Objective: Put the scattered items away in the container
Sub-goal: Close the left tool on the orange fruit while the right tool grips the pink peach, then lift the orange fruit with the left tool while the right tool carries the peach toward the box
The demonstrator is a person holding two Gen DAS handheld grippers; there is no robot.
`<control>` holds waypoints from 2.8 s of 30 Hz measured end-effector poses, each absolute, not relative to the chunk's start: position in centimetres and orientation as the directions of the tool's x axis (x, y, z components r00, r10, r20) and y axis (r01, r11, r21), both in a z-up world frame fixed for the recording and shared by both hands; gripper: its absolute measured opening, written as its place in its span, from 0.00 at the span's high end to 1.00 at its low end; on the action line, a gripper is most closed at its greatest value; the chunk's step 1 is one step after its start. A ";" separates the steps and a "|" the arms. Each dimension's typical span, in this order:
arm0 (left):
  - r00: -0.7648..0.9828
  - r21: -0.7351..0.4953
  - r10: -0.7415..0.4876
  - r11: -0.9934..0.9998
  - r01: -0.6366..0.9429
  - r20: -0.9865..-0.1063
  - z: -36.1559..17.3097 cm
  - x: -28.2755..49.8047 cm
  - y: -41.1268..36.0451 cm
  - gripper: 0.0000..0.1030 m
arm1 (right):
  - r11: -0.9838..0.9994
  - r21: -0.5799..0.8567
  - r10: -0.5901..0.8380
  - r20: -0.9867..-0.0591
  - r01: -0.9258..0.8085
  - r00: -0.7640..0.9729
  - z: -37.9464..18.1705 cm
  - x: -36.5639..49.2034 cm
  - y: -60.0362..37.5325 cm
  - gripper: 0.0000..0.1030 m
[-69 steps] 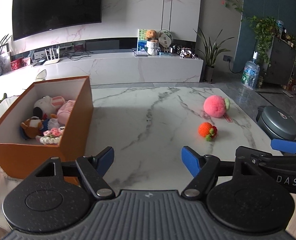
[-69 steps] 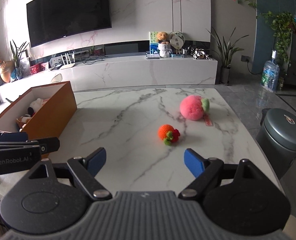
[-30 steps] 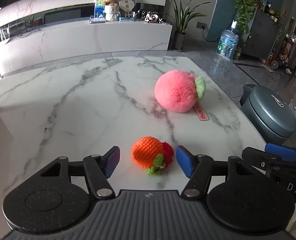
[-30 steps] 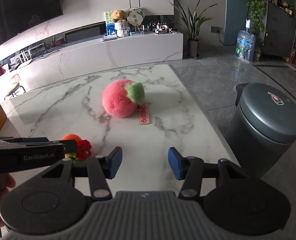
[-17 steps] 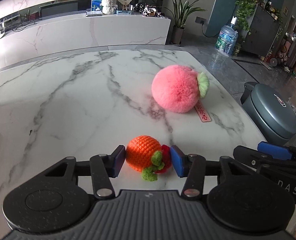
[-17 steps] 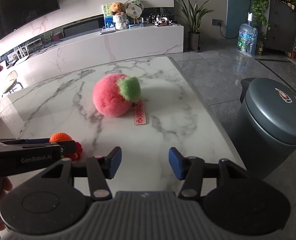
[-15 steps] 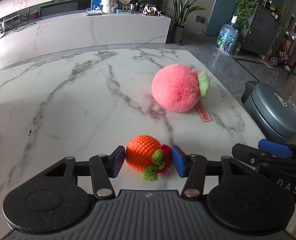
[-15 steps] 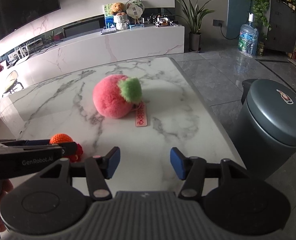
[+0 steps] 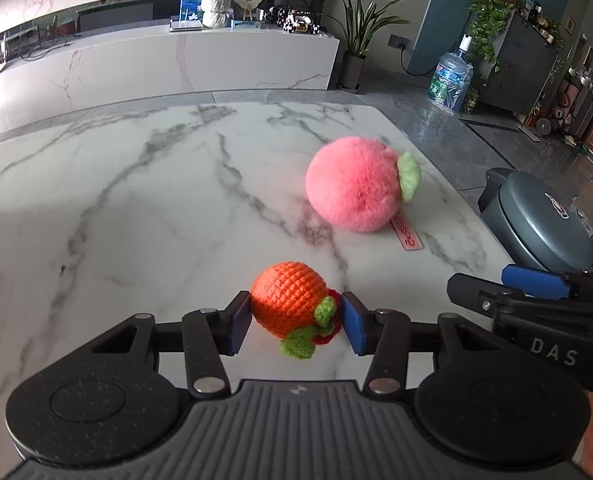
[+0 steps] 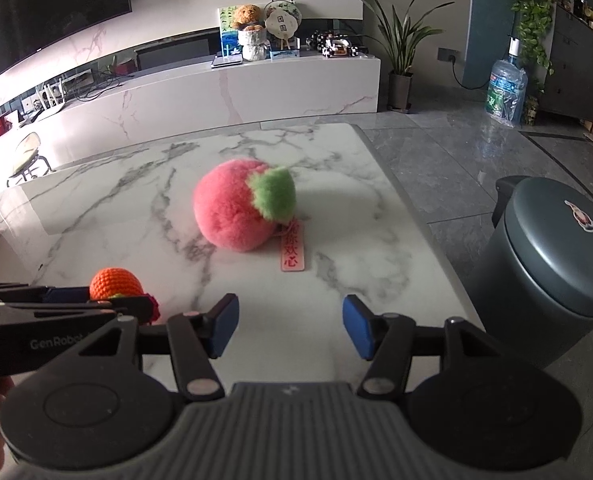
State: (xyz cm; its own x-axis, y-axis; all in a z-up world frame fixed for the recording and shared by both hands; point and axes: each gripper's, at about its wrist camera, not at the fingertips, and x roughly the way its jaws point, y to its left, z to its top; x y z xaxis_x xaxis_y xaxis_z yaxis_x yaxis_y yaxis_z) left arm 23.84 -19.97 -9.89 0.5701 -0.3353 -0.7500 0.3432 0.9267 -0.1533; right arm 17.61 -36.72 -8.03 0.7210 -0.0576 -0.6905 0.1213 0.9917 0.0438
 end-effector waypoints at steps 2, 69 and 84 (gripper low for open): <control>0.577 -0.139 -0.320 0.931 0.337 -0.752 -9.4 24.4 -19.7 0.46 | 0.993 0.043 -0.052 -0.689 0.112 0.723 -8.0 18.2 -36.5 0.41; 0.622 -0.144 -0.239 0.969 0.200 -0.745 -5.0 20.2 -7.9 0.45 | 0.996 0.062 0.087 -0.615 -0.062 0.784 -5.1 16.4 -27.5 0.45; 0.599 -0.139 -0.236 0.969 0.204 -0.765 -7.0 22.9 -8.4 0.45 | 0.996 0.084 0.047 -0.637 0.009 0.770 -8.3 21.2 -30.1 0.68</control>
State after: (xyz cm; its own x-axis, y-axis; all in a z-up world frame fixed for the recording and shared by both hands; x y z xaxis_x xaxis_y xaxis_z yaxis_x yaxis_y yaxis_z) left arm 22.94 -8.35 -6.97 0.5994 -0.2359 -0.7649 0.2037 0.9691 -0.1392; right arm 21.15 -30.10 -8.32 0.7696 0.0471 -0.6368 0.0087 0.9964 0.0842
